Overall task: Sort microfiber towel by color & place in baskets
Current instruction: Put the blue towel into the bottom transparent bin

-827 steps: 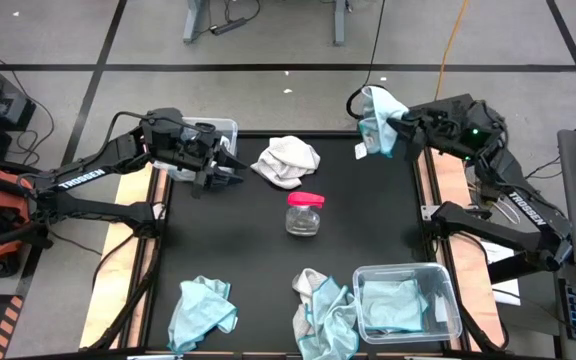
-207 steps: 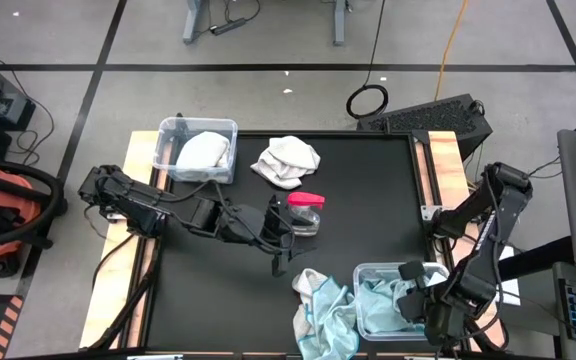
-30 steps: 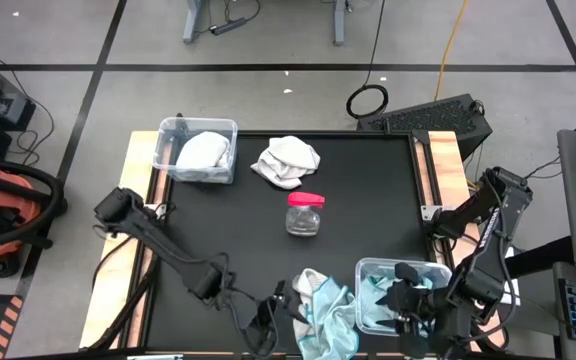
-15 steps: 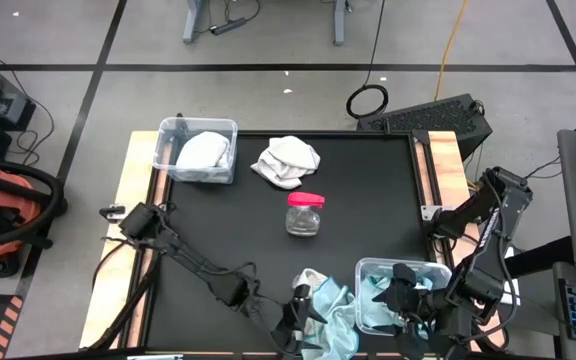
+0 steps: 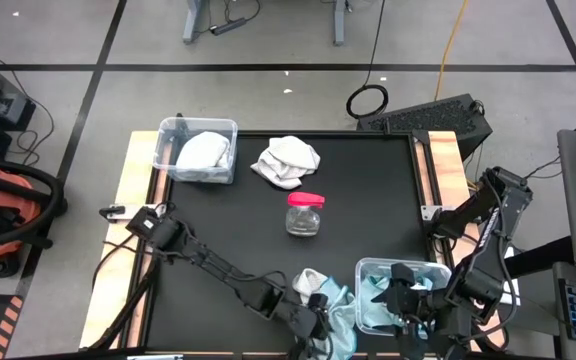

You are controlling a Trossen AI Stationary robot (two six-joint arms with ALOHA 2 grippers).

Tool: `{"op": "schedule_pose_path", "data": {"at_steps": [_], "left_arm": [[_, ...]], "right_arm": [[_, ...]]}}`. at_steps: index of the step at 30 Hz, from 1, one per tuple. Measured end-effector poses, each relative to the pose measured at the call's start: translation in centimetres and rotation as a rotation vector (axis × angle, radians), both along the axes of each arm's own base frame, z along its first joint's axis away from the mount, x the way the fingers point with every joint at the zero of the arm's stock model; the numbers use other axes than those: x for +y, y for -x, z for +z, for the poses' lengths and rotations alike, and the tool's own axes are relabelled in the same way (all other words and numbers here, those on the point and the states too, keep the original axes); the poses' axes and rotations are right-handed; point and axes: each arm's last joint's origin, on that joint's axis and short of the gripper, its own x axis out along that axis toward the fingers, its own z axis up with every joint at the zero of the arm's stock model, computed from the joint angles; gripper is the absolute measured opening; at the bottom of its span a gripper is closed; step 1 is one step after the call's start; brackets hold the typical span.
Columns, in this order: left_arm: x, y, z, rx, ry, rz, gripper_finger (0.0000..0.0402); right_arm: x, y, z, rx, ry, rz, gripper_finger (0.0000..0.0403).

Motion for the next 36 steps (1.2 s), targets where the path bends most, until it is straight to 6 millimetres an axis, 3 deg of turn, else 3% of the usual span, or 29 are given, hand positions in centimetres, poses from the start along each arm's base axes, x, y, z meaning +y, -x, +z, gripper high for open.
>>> {"op": "schedule_pose_path", "data": {"at_steps": [5,8,11,17,24,31,36], "left_arm": [[0.5,0.0,-0.7,0.049,-0.080,0.076,0.0280],[0.8,0.0,-0.7,0.051,-0.114,0.104,0.0251],[1.0,-0.1,-1.0,0.064,-0.111,0.106,0.0192],[0.8,-0.1,-0.2,0.054,-0.070,0.025,0.0020],[0.4,-0.7,2.7,0.020,-0.064,-0.026,0.0006],[0.4,-0.9,7.5,0.007,-0.166,-0.063,0.0003],[1.2,-0.5,11.4,-0.009,-0.268,-0.026,0.0002]], "right_arm": [[0.1,-0.1,0.2,-0.028,-0.013,-0.011,0.0257],[0.2,-0.2,0.2,-0.045,-0.014,-0.022,0.0253],[0.1,-0.2,0.3,-0.057,-0.011,-0.031,0.0250],[0.1,-0.4,0.3,-0.059,-0.020,-0.040,0.0241],[0.3,-0.5,0.5,-0.079,-0.048,-0.044,0.0225],[1.0,-0.9,1.2,-0.144,-0.123,-0.016,0.0222],[1.4,-1.2,1.8,-0.194,-0.152,0.016,0.0246]]}}
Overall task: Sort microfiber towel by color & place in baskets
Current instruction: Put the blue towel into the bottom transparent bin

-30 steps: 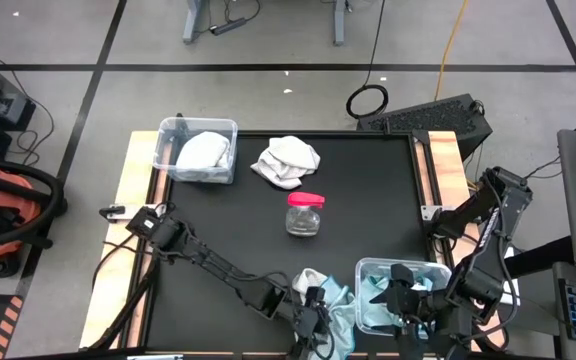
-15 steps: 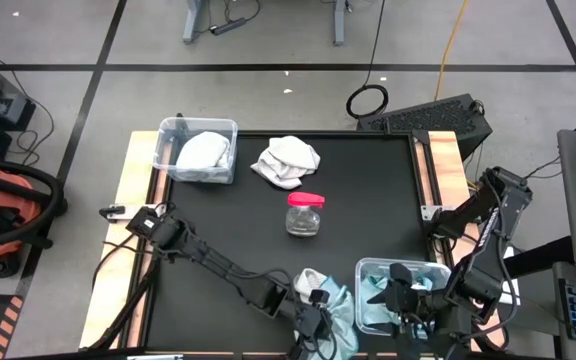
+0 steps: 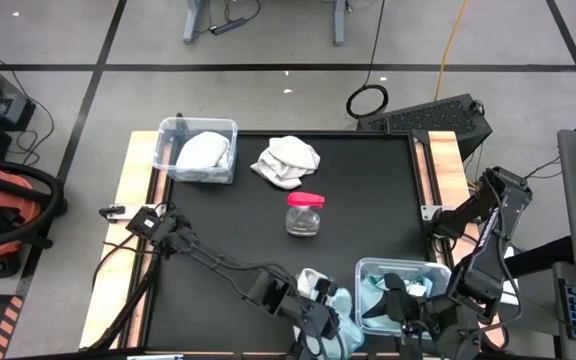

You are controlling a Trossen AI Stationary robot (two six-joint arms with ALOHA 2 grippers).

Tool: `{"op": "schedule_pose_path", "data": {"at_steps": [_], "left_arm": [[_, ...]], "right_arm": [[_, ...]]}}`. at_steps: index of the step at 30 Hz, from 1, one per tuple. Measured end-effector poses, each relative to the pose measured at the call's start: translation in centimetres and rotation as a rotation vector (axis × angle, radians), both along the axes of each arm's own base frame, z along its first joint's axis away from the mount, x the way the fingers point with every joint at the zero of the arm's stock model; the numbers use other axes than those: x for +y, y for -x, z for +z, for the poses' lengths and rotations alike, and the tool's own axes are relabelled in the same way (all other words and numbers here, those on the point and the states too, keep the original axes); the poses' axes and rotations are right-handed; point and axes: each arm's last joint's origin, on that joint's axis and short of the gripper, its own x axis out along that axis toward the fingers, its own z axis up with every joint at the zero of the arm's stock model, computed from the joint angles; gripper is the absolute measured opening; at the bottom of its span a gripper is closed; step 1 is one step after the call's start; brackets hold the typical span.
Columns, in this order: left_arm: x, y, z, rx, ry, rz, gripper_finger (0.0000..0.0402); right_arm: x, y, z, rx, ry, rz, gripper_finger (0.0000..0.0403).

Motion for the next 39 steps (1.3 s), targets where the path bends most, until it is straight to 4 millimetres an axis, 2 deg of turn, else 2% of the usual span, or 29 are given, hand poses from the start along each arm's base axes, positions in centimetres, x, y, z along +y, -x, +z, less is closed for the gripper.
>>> {"op": "schedule_pose_path", "data": {"at_steps": [9,18,23,26,33,39], "left_arm": [[2.5,2.0,6.4,-0.080,-0.059,0.101,0.0001],[4.3,4.3,11.6,-0.215,-0.023,0.129,0.0000],[4.7,4.8,12.7,-0.254,-0.006,0.131,0.0000],[4.9,4.7,12.9,-0.266,-0.002,0.136,0.0000],[5.1,4.4,13.7,-0.342,0.006,0.131,0.0000],[5.5,5.4,15.3,-0.391,0.003,0.116,0.0000]], "right_arm": [[-0.2,-0.2,0.1,-0.055,0.060,-0.051,0.0314],[-1.8,-1.5,0.2,-0.145,0.239,-0.199,0.0320],[-2.7,-2.9,0.4,-0.159,0.274,-0.217,0.0320],[-2.9,-4.4,0.3,-0.158,0.254,-0.176,0.0320],[-2.3,-7.7,-1.9,-0.122,0.269,-0.114,0.0319],[-2.0,-8.4,-2.8,-0.115,0.274,-0.133,0.0289]]}}
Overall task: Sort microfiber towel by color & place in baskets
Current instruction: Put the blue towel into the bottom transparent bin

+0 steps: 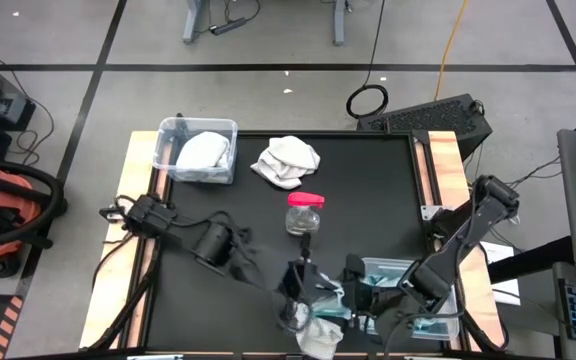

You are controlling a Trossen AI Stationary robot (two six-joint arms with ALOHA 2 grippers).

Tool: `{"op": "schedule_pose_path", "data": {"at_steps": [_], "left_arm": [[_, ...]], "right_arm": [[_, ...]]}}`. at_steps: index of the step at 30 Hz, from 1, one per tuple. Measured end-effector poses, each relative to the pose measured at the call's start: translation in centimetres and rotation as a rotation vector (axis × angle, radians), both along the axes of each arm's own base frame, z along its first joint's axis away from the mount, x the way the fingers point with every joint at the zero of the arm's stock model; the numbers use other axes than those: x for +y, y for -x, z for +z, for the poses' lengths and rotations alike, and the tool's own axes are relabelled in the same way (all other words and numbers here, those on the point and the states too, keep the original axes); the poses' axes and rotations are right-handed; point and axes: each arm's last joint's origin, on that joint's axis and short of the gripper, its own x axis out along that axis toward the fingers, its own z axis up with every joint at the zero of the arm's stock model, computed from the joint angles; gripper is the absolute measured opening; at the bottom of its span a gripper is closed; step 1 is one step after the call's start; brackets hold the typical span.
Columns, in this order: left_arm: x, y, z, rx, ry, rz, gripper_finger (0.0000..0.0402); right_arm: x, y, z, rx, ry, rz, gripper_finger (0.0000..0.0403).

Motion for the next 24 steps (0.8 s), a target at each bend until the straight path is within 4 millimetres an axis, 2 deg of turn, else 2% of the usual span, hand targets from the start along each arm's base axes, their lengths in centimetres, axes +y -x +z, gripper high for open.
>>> {"op": "schedule_pose_path", "data": {"at_steps": [4,11,15,21,24], "left_arm": [[0.5,1.4,2.0,-0.061,0.020,0.016,0.0000],[0.8,2.6,3.4,-0.098,0.034,0.025,0.0000],[0.5,2.7,3.2,-0.086,0.028,0.019,0.0000],[0.1,3.1,2.6,-0.029,-0.003,0.020,0.0000],[-0.1,3.5,1.7,0.055,-0.028,0.042,0.0000]], "right_arm": [[0.0,-0.1,-0.2,0.005,0.017,-0.004,0.0255],[-0.2,-0.2,-0.1,-0.006,0.033,-0.018,0.0192],[-0.4,-0.4,0.1,-0.039,0.065,-0.041,0.0134],[-0.2,-0.3,0.3,-0.056,0.096,-0.048,0.0020],[-0.3,0.3,0.8,-0.074,0.093,-0.061,0.0014]]}}
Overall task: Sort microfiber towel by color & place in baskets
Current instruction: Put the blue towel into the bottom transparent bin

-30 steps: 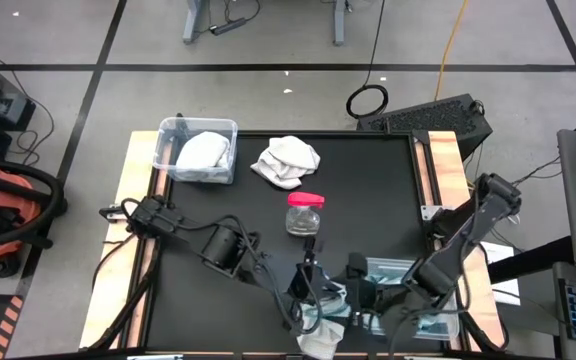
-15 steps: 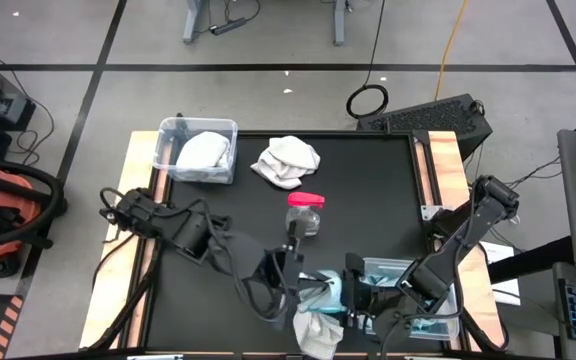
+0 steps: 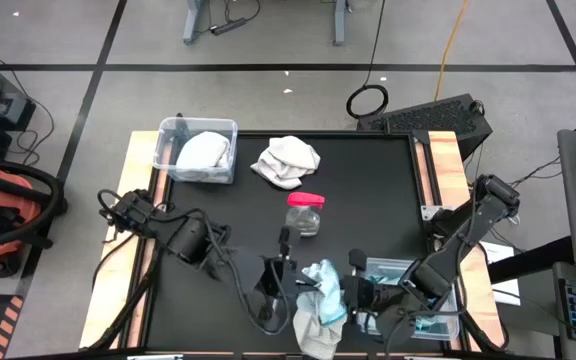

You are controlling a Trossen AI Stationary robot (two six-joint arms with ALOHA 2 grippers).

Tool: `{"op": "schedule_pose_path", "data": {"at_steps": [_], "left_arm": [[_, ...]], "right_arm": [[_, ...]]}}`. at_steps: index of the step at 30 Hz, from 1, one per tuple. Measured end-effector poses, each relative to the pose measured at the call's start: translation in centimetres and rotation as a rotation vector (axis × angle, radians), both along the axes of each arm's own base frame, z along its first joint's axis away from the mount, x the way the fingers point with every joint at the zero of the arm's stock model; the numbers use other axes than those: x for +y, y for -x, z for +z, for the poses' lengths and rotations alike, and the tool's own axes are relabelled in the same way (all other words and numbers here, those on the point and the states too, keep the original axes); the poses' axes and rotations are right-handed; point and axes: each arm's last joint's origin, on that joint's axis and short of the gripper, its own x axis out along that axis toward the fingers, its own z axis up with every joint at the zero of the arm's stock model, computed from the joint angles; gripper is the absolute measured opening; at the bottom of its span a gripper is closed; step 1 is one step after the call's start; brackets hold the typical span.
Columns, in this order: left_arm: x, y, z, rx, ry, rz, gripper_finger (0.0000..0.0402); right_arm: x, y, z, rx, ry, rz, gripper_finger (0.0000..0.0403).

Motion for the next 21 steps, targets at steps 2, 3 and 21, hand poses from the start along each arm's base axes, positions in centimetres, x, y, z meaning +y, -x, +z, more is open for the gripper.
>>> {"op": "schedule_pose_path", "data": {"at_steps": [2,3,21], "left_arm": [[-0.1,0.3,-0.5,0.060,-0.002,0.008,0.0000],[-0.1,0.5,-0.9,0.092,-0.004,0.012,0.0000],[-1.8,-4.8,-7.4,0.234,0.021,0.027,0.0055]], "right_arm": [[-0.2,0.6,0.6,-0.019,-0.007,-0.020,0.0015],[-0.4,1.0,1.0,-0.027,-0.008,-0.031,0.0014],[-2.8,6.7,7.4,-0.159,-0.153,0.109,0.0005]]}}
